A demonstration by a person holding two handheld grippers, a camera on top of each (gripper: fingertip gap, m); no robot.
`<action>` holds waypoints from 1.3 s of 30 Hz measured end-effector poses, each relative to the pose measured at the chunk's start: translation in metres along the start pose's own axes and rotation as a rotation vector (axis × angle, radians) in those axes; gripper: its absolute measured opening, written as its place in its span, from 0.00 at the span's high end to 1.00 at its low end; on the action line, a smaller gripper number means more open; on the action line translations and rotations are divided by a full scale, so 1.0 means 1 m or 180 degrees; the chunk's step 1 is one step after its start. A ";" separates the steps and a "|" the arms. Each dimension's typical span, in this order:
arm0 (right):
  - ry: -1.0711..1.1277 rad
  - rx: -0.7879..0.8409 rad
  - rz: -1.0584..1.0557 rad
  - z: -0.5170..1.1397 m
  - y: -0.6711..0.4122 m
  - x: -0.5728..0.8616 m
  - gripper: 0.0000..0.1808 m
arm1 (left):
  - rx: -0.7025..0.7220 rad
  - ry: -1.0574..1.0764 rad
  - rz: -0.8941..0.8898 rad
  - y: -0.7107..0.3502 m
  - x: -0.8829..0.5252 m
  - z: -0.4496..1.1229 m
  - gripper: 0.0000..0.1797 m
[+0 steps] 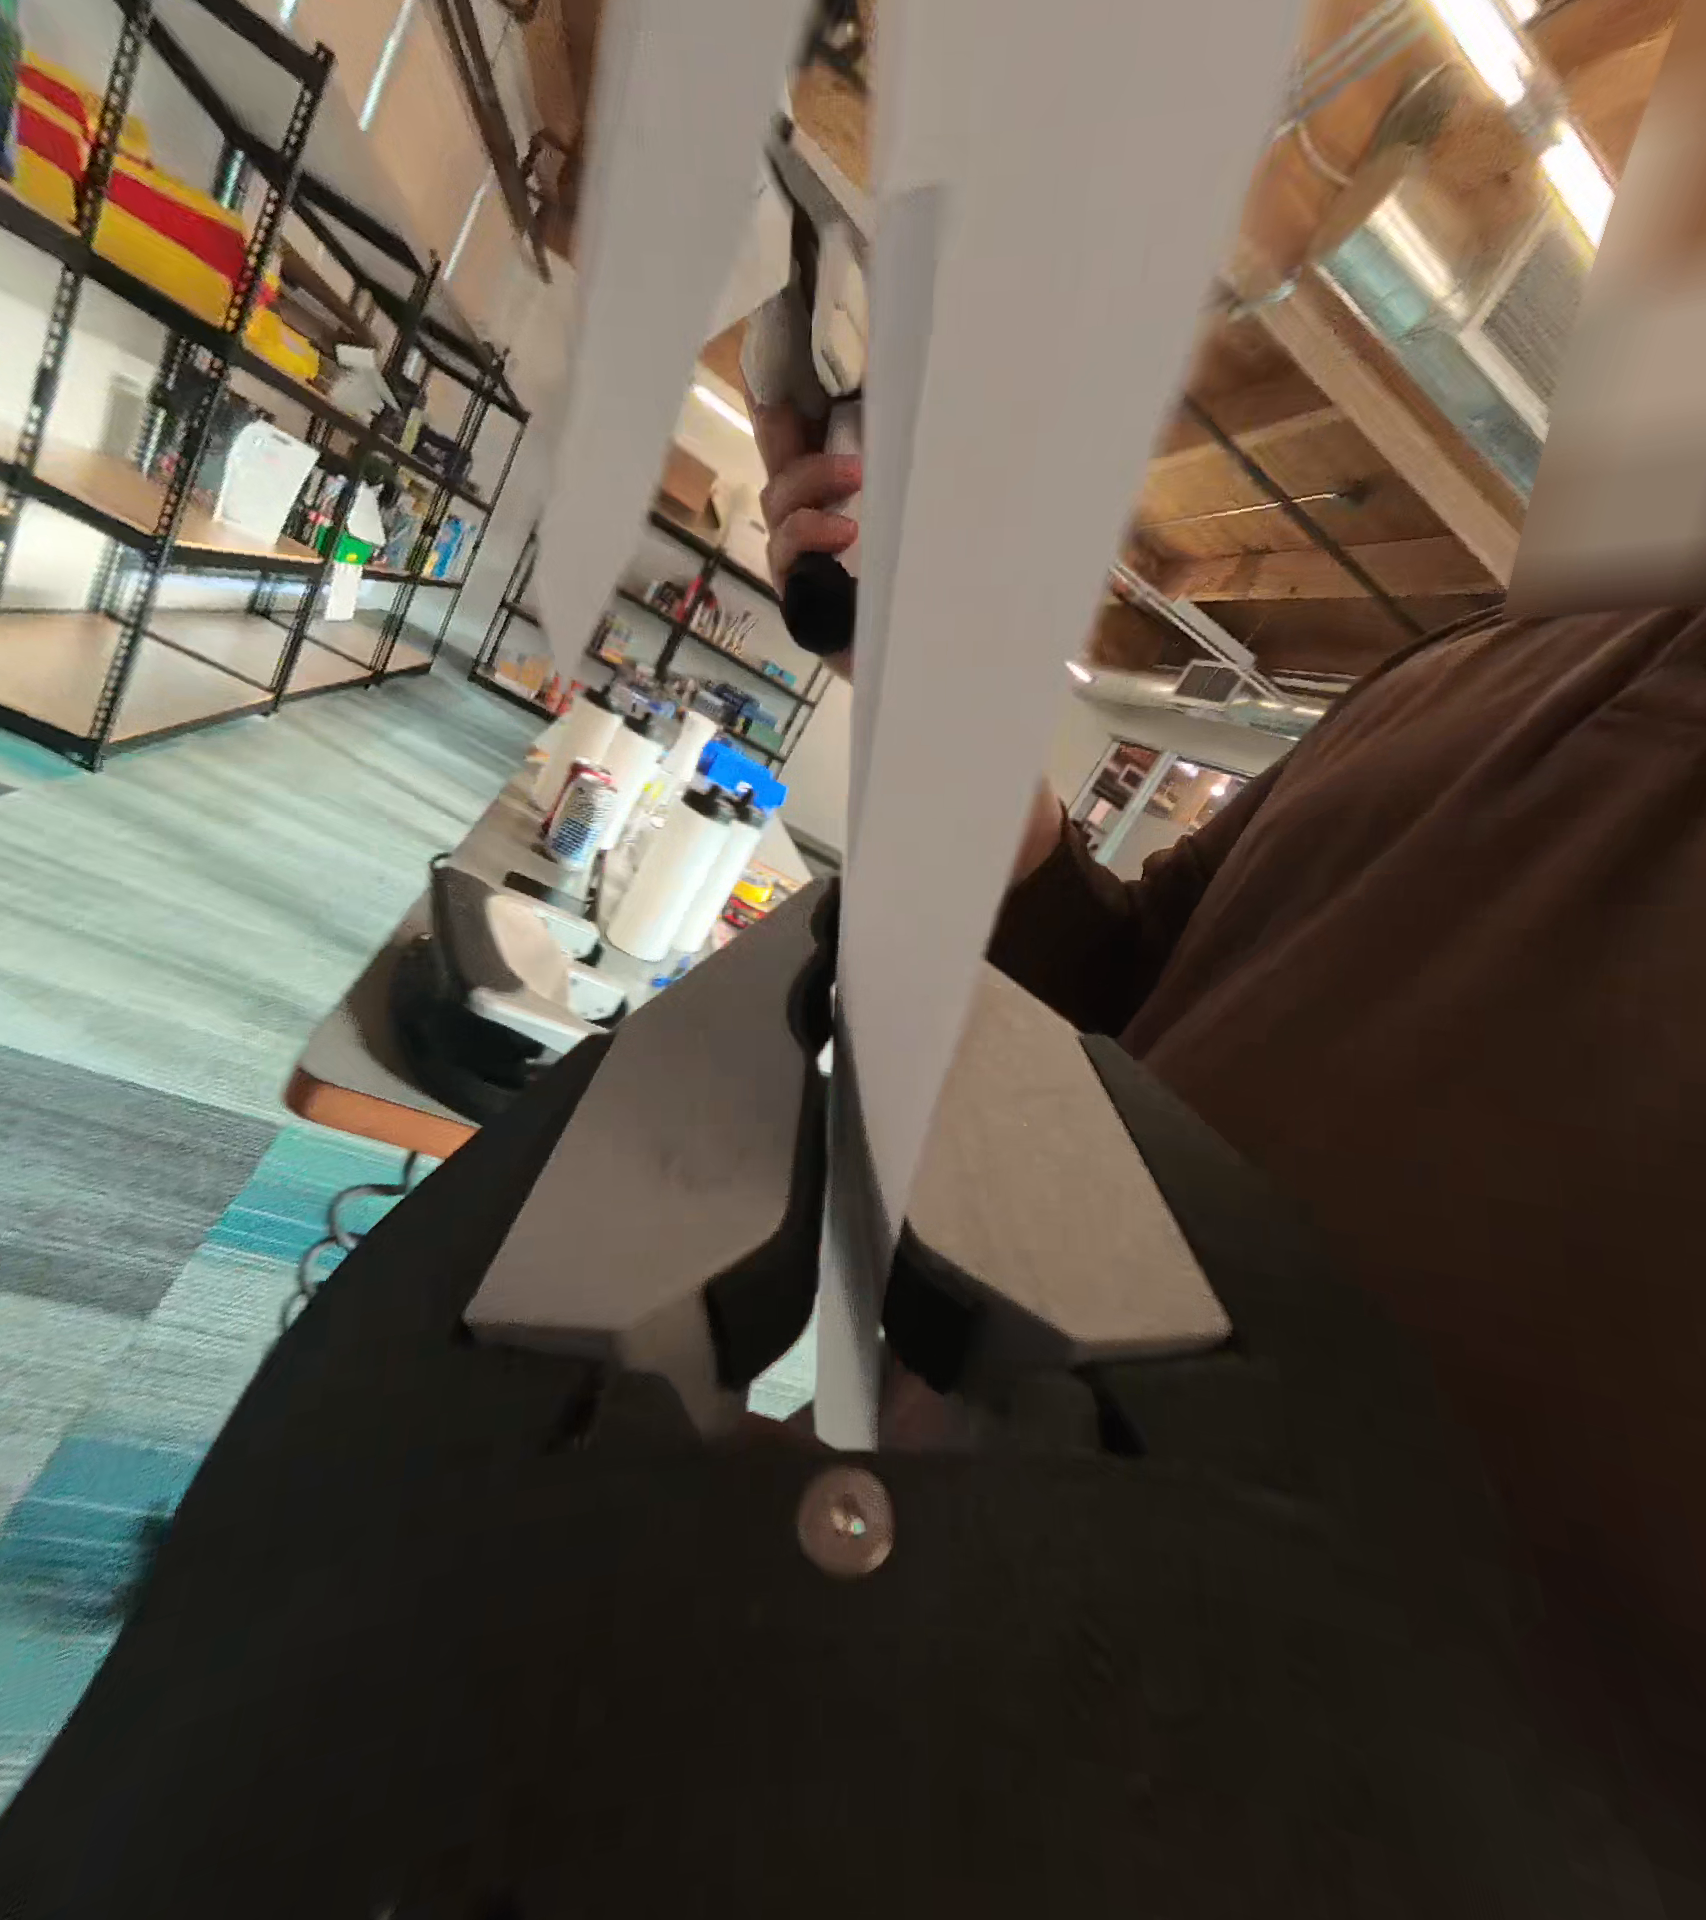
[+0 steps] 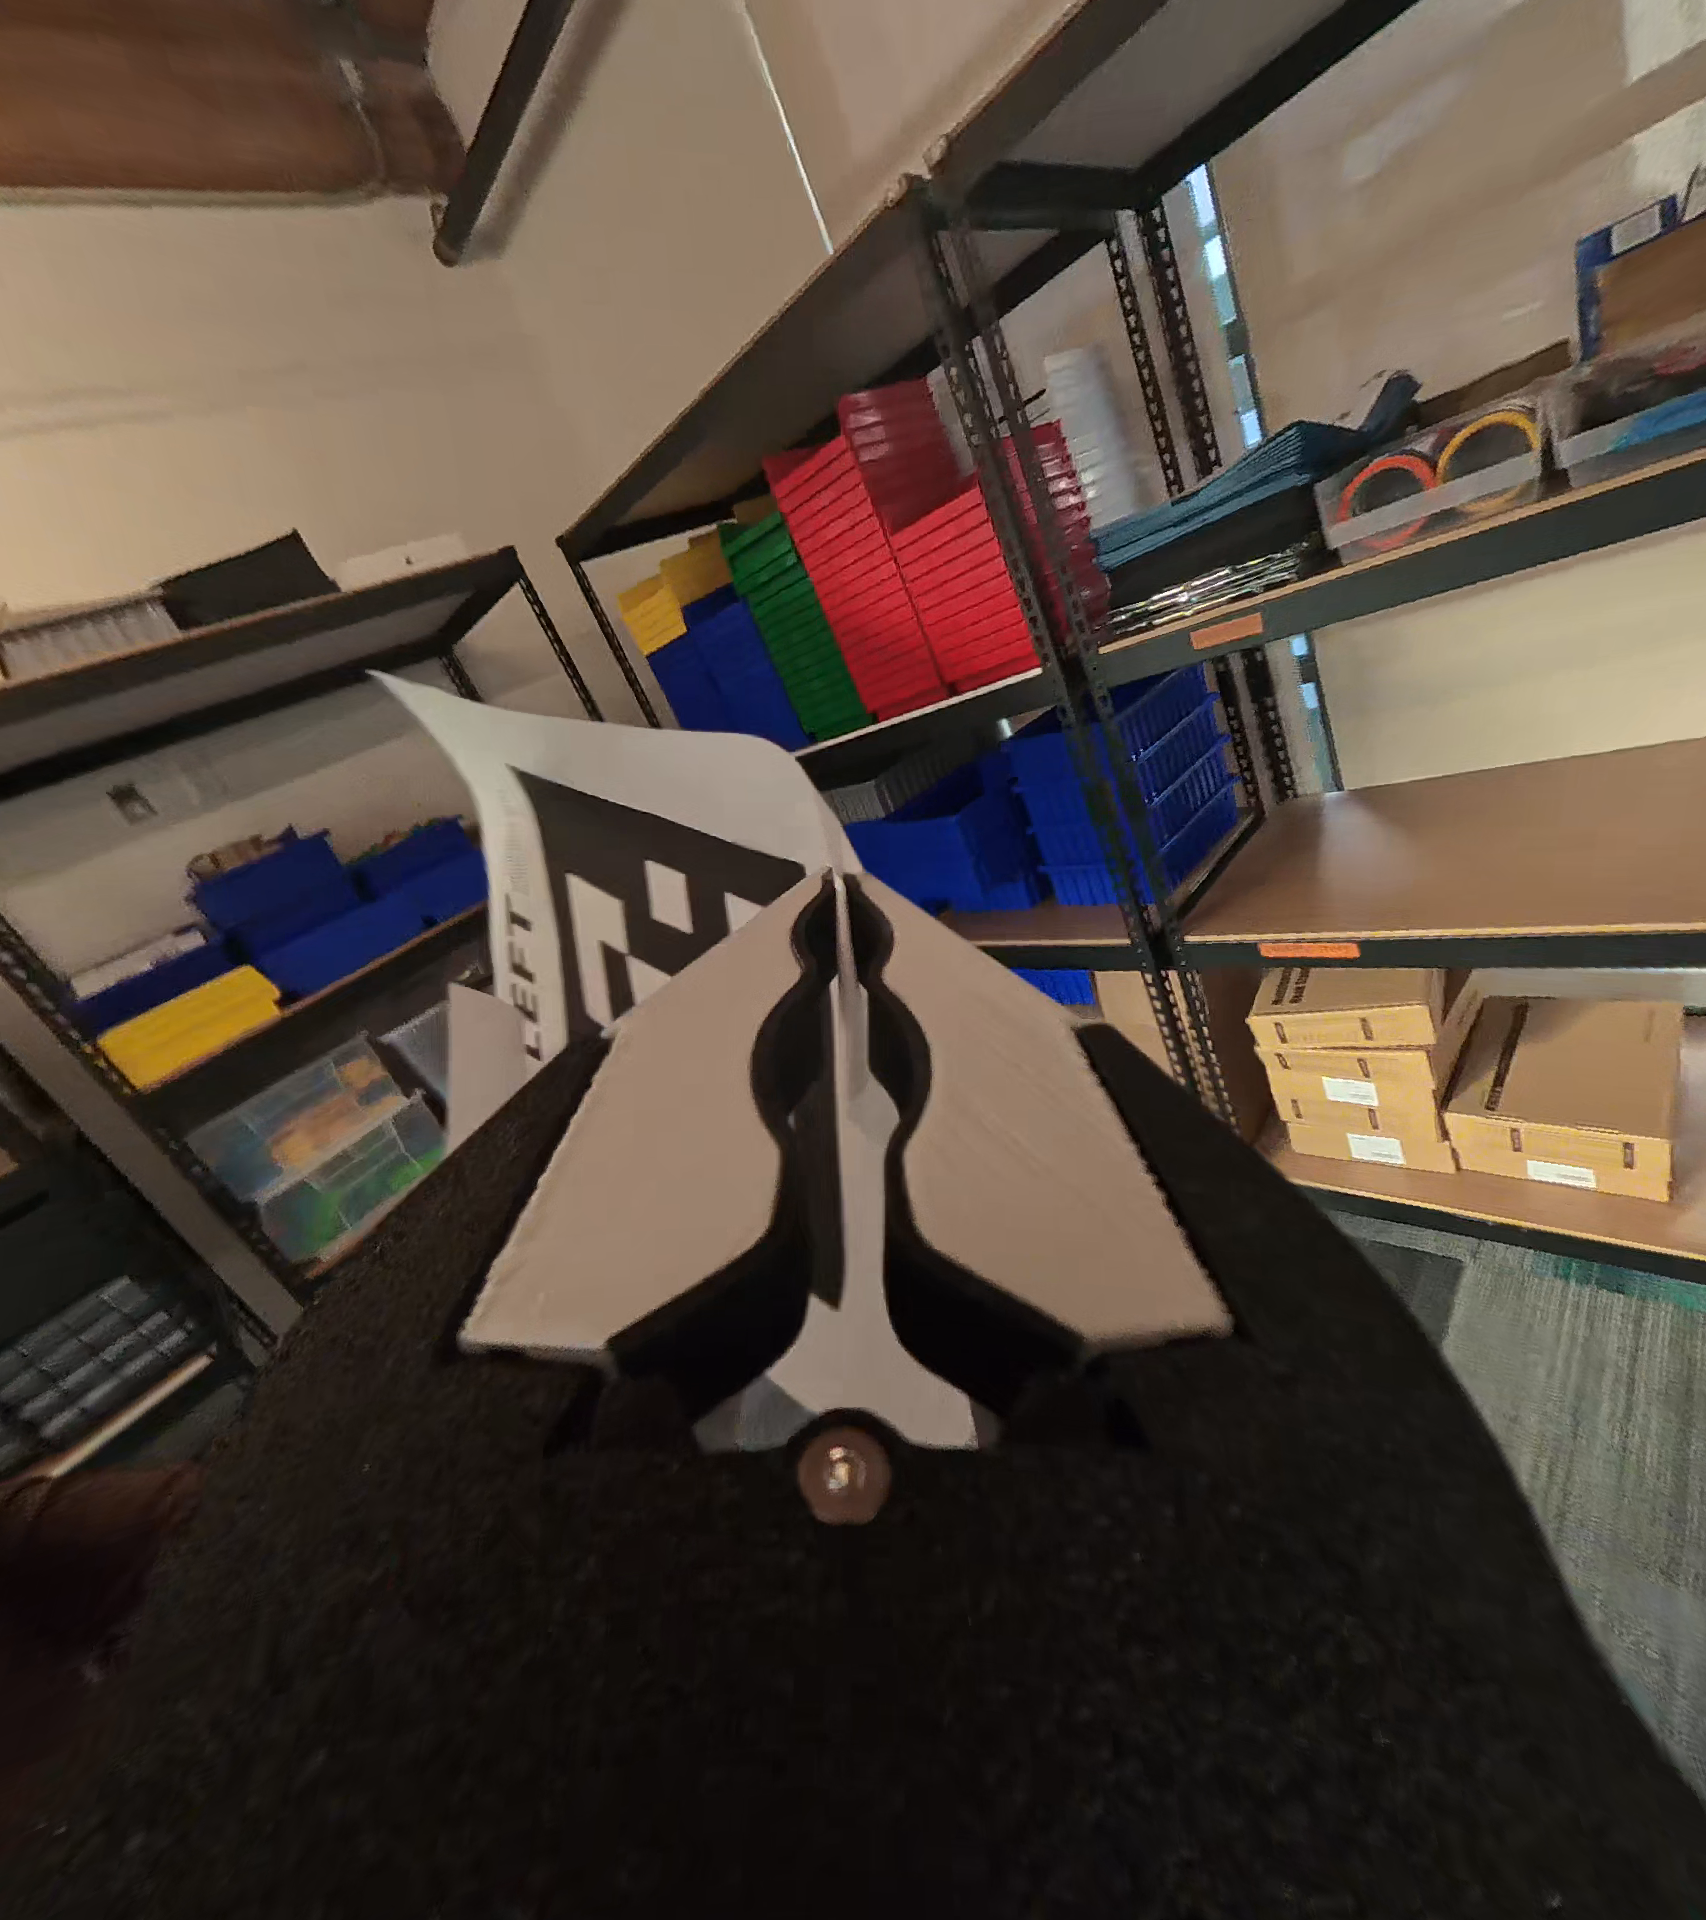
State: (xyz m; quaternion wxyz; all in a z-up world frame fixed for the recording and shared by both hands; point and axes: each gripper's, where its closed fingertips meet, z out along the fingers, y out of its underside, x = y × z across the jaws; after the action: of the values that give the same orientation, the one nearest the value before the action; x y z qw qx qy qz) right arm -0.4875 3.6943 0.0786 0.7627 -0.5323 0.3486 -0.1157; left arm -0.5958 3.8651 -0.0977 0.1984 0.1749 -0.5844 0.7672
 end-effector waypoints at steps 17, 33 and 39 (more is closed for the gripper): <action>0.1553 0.0023 0.0437 0.128 -0.074 0.438 1.00 | -0.0944 0.0223 -0.0415 -0.140 -0.413 0.118 1.00; 0.3535 0.0566 0.0428 -0.095 -0.150 0.684 1.00 | -0.1966 0.1586 -0.0276 -0.146 -0.633 0.441 1.00; 0.3641 0.0825 0.0530 -0.198 -0.212 0.795 1.00 | -0.2510 0.1782 -0.0149 -0.128 -0.689 0.604 1.00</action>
State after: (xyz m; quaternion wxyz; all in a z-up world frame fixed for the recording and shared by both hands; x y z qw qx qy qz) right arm 0.0045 3.0277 -0.0943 0.5190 -0.2588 0.7280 -0.3656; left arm 0.0834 3.2430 -0.1819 0.4164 -0.1138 -0.7506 0.5002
